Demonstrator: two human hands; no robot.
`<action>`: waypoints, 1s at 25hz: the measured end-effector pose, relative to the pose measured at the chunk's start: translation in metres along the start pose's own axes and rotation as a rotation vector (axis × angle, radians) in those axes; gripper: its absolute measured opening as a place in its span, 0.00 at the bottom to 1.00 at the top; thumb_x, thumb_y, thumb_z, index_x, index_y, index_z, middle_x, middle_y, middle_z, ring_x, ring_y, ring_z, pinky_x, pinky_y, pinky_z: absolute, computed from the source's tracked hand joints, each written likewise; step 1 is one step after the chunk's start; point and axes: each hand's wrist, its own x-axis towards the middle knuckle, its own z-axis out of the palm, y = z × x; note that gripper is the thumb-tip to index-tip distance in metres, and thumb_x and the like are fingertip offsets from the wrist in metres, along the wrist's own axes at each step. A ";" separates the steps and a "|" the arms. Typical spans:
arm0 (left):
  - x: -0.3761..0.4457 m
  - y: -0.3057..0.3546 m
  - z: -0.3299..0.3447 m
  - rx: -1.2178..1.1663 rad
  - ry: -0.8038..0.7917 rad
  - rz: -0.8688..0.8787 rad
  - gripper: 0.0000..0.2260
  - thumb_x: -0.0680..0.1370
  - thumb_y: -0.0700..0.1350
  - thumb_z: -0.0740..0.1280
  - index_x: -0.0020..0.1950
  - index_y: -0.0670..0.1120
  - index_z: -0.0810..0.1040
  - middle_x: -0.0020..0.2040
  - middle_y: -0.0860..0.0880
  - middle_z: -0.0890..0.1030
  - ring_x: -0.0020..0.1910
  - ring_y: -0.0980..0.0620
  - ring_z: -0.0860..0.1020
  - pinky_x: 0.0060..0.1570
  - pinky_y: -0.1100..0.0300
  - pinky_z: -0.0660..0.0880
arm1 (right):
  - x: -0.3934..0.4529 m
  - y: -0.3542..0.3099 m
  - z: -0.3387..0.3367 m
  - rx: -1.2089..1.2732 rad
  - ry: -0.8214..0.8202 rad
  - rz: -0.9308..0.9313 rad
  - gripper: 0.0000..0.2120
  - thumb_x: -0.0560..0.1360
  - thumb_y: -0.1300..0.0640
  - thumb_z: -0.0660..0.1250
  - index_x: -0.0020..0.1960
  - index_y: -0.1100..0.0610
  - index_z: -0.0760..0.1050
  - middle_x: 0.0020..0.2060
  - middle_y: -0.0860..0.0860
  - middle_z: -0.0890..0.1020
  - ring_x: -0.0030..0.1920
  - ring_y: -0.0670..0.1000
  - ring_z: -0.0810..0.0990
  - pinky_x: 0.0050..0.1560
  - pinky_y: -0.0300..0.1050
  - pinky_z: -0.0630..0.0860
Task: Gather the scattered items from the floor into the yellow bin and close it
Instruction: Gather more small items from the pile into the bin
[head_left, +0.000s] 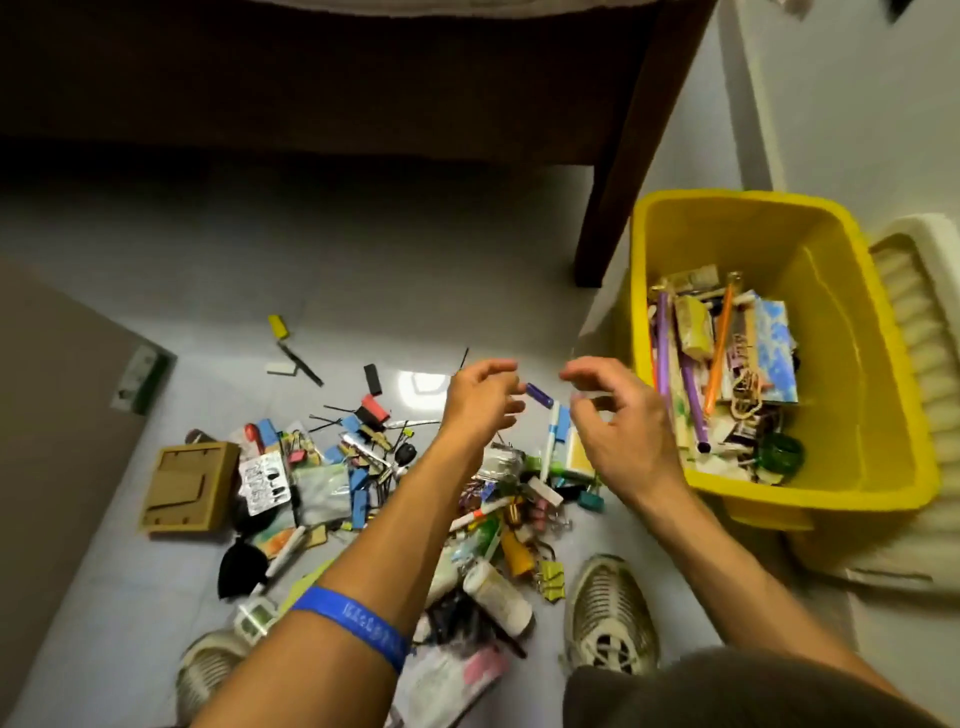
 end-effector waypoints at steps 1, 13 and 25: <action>-0.002 -0.021 -0.016 0.061 0.032 -0.048 0.10 0.79 0.39 0.63 0.57 0.48 0.79 0.53 0.43 0.83 0.46 0.48 0.82 0.45 0.56 0.78 | -0.011 0.002 0.019 -0.029 -0.096 0.023 0.11 0.76 0.63 0.64 0.55 0.52 0.78 0.52 0.45 0.79 0.52 0.39 0.77 0.51 0.33 0.75; 0.061 -0.136 -0.049 1.293 -0.120 0.299 0.23 0.75 0.50 0.70 0.69 0.52 0.67 0.65 0.46 0.73 0.63 0.45 0.69 0.66 0.49 0.63 | -0.001 0.118 0.122 -0.623 -0.328 0.529 0.32 0.72 0.48 0.70 0.70 0.45 0.59 0.65 0.56 0.64 0.58 0.58 0.68 0.46 0.46 0.71; 0.043 -0.152 -0.081 0.336 0.107 -0.132 0.03 0.79 0.48 0.66 0.46 0.51 0.78 0.42 0.48 0.82 0.41 0.50 0.81 0.41 0.55 0.78 | -0.002 0.094 0.156 -0.565 -0.454 0.407 0.26 0.73 0.54 0.71 0.66 0.49 0.62 0.51 0.49 0.76 0.40 0.49 0.74 0.34 0.42 0.68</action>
